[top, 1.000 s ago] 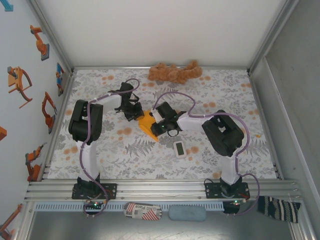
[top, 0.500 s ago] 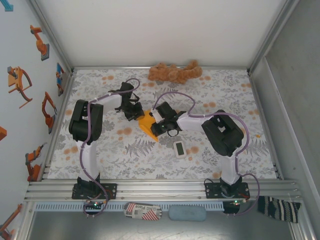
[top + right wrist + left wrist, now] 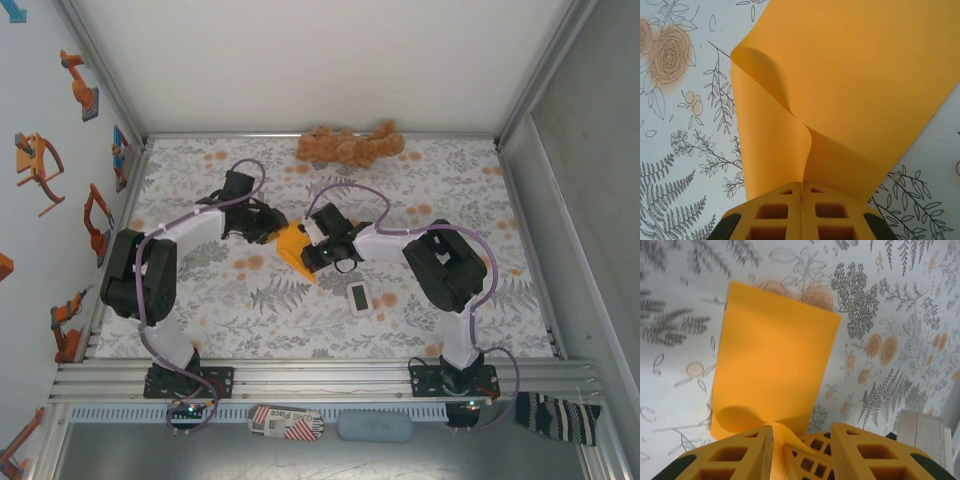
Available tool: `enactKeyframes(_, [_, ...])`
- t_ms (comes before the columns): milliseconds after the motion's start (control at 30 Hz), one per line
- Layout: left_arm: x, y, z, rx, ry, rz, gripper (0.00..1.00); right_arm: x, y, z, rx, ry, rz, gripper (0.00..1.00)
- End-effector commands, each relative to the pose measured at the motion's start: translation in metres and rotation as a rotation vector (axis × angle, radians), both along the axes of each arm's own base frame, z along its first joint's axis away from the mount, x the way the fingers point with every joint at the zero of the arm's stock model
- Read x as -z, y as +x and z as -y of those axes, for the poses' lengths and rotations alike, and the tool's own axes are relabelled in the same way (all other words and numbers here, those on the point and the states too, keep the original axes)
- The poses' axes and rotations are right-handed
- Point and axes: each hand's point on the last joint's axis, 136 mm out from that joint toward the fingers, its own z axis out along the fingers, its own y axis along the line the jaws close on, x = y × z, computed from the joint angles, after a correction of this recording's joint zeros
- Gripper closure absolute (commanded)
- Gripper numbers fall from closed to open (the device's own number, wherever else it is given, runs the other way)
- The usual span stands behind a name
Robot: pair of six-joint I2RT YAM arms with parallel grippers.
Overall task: Fold a paper plane with a square sheet of paper (pick it up from the middle)
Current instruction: Third fold the triangle at the center of the table.
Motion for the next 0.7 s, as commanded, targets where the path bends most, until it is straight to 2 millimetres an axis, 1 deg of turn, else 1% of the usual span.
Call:
enactKeyframes(0, [-0.012,-0.003,0.011,-0.047,-0.086,0.026,0.64,0.017,0.0,0.009,0.024,-0.048,-0.04,1.0])
enactKeyframes(100, [-0.009,-0.015,0.018,-0.039,-0.102,0.015,0.67,0.017,0.001,0.01,0.029,-0.047,-0.042,1.0])
enactKeyframes(200, [0.0,-0.027,0.024,-0.037,-0.11,-0.013,0.72,0.017,0.001,0.01,0.034,-0.043,-0.043,1.0])
enactKeyframes(367, [0.015,-0.035,0.033,-0.025,-0.118,-0.053,0.79,0.018,0.002,0.009,0.038,-0.036,-0.049,1.0])
enactKeyframes(433, [0.018,-0.038,0.036,-0.015,-0.112,-0.066,0.81,0.019,0.001,0.009,0.038,-0.035,-0.05,1.0])
enactKeyframes(600, [0.037,-0.051,0.032,0.0,-0.05,-0.118,0.84,0.019,0.001,0.01,0.04,-0.034,-0.052,1.0])
enactKeyframes(667, [0.041,-0.053,0.031,-0.004,-0.043,-0.128,0.84,0.021,0.0,0.011,0.041,-0.036,-0.057,1.0])
